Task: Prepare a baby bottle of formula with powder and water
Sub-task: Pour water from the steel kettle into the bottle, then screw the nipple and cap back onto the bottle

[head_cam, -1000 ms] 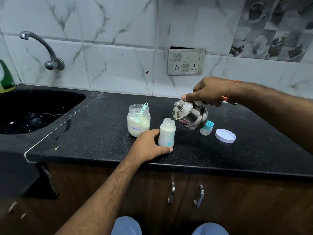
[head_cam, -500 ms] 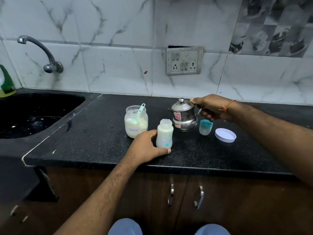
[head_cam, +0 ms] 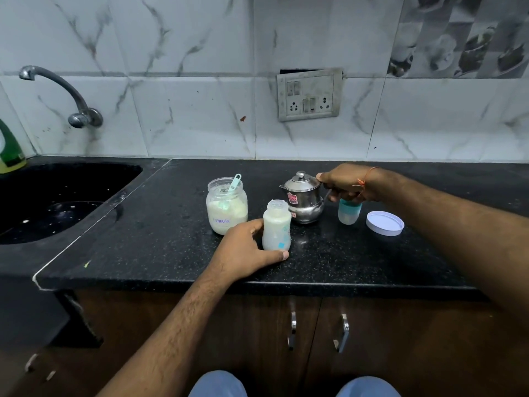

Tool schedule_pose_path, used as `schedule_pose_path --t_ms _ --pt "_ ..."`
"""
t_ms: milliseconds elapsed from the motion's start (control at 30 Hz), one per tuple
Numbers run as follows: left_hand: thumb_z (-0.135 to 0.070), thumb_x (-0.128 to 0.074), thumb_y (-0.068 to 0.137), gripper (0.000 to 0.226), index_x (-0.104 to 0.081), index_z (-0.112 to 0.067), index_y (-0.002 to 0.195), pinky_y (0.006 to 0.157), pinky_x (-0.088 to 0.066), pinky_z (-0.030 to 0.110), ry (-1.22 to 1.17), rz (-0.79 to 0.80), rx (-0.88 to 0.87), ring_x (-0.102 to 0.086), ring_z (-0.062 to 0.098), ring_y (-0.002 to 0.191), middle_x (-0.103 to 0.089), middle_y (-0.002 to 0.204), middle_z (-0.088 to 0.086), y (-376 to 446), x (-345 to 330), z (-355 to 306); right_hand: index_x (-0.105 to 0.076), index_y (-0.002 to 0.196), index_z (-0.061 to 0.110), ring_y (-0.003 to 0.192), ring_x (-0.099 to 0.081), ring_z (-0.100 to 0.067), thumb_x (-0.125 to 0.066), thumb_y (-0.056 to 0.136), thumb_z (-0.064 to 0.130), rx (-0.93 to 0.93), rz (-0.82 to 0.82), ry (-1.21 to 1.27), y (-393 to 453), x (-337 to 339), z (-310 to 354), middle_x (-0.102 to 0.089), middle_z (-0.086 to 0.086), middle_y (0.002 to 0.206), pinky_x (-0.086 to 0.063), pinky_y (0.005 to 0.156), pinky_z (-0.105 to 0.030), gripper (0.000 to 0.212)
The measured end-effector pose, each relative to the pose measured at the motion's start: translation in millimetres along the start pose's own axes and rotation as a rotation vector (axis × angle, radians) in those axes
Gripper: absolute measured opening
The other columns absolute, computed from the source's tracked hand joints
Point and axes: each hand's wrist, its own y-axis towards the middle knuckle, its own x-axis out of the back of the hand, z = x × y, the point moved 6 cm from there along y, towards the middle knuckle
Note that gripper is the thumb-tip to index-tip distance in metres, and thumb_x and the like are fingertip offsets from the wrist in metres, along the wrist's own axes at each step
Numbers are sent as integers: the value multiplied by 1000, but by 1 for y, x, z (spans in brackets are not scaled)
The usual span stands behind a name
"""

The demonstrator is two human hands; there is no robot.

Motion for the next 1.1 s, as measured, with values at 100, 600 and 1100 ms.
schedule_pose_path --t_ms 100,600,1100 --pt "-44 -102 73 61 -76 -30 126 69 -46 20 -9 5 -1 -58 -13 61 -75 86 -19 0 -1 0 -64 102 13 50 -39 -13 -44 110 44 -20 -36 -132 2 0 0 -68 -3 70 -32 51 -23 37" --pt "-45 -102 72 62 -76 -29 126 68 -45 19 5 0 6 -60 -12 63 -76 89 -18 2 -1 3 -60 137 29 126 -59 -27 -54 77 89 246 -569 -571 -50 32 -27 -70 6 132 -50 100 -53 85" --pt "-69 -94 59 78 -78 -39 129 91 -60 28 4 18 -20 -74 -7 100 -81 110 -27 -2 -1 -3 -66 120 40 115 -64 -16 -84 69 64 228 -469 -287 -56 9 -70 -73 16 116 -42 96 -40 59"
